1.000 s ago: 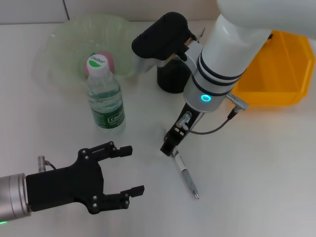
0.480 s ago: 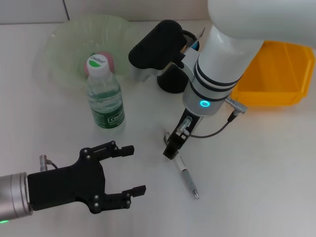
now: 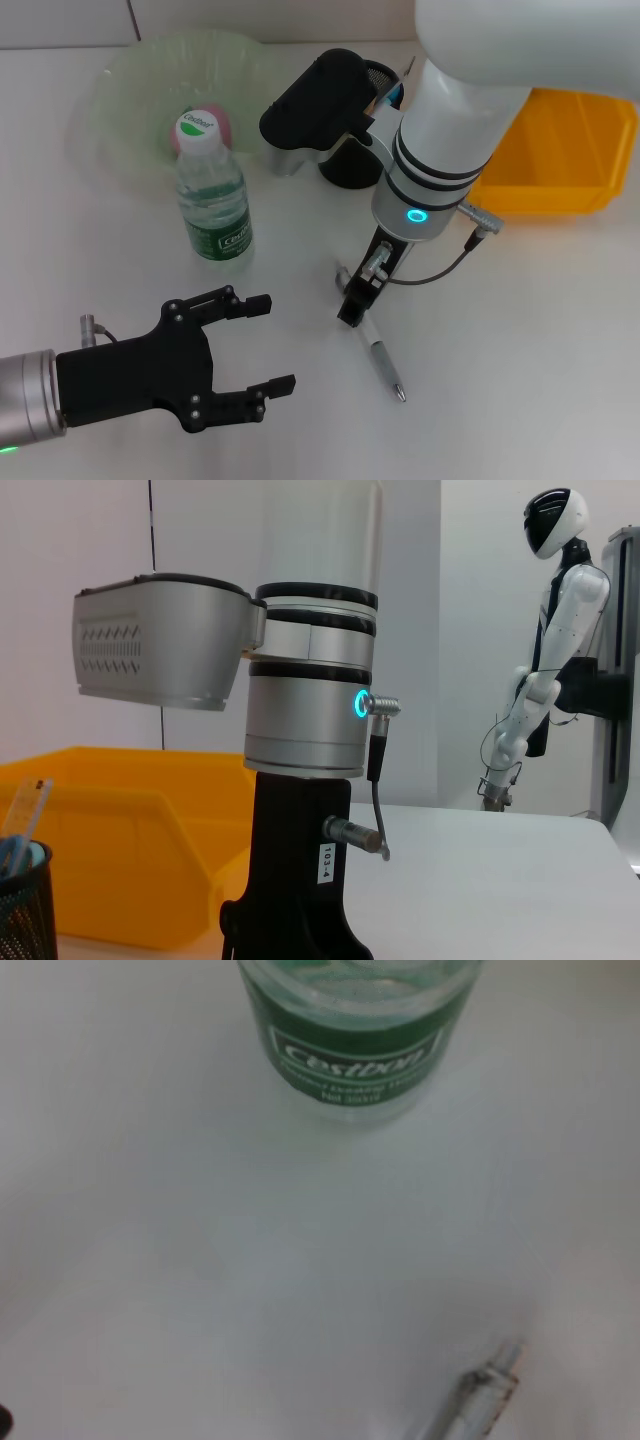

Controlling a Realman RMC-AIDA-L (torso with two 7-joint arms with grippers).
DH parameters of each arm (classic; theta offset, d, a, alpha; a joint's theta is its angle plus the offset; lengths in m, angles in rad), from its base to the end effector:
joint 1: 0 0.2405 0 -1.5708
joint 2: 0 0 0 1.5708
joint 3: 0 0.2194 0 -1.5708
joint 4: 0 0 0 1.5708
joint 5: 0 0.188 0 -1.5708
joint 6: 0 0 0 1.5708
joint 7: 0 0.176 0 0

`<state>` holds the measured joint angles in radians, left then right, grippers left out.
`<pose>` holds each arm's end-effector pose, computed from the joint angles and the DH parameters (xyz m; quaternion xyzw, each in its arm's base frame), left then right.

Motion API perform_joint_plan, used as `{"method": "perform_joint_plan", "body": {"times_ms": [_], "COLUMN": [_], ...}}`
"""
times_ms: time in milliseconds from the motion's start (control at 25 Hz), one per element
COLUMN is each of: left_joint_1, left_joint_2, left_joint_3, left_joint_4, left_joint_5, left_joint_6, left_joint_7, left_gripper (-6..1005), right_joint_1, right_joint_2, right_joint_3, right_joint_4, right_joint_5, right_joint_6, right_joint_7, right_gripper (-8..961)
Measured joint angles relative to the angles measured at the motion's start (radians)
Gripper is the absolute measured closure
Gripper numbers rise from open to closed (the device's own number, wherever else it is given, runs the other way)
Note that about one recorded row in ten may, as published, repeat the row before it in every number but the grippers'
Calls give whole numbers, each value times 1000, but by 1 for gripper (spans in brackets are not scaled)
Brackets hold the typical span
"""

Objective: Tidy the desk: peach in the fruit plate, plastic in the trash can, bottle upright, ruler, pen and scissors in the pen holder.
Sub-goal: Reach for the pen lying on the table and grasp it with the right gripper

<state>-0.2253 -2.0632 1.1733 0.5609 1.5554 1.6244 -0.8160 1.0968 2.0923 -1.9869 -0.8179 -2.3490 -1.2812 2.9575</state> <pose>-0.2245 0.2133 -0.0436 -0.9448 -0.0550 -0.3011 0.1171 0.1196 0.3129 -0.1208 -0.9067 0.2745 -0.2944 0.1260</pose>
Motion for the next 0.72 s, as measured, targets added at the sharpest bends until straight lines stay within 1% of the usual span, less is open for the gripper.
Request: {"method": "perform_joint_plan", "body": {"times_ms": [160,480,680,720], "left_joint_1": [-1,-5,-10,-11], "left_joint_2": [0,0,0,0], "left_joint_3": [-1,2,3,3], "left_joint_4": [-1,-1,-1,-1], "left_joint_5": [0,0,0,0], "left_joint_6": [0,-1,-2,-2], "left_joint_7": [0,0,0,0], "left_gripper": [188,188,188,188], "right_joint_1": [12,13,20,21], "right_joint_2": [0,0,0,0], "right_joint_3": [-1,-1,-1,-1], "right_joint_4": [14,21,36,36], "right_joint_5": [-2,-4,-2,-2], "right_joint_6": [-14,-18,-28,-30], "right_joint_7": [0,0,0,0], "right_gripper": [194,411,650,650]}}
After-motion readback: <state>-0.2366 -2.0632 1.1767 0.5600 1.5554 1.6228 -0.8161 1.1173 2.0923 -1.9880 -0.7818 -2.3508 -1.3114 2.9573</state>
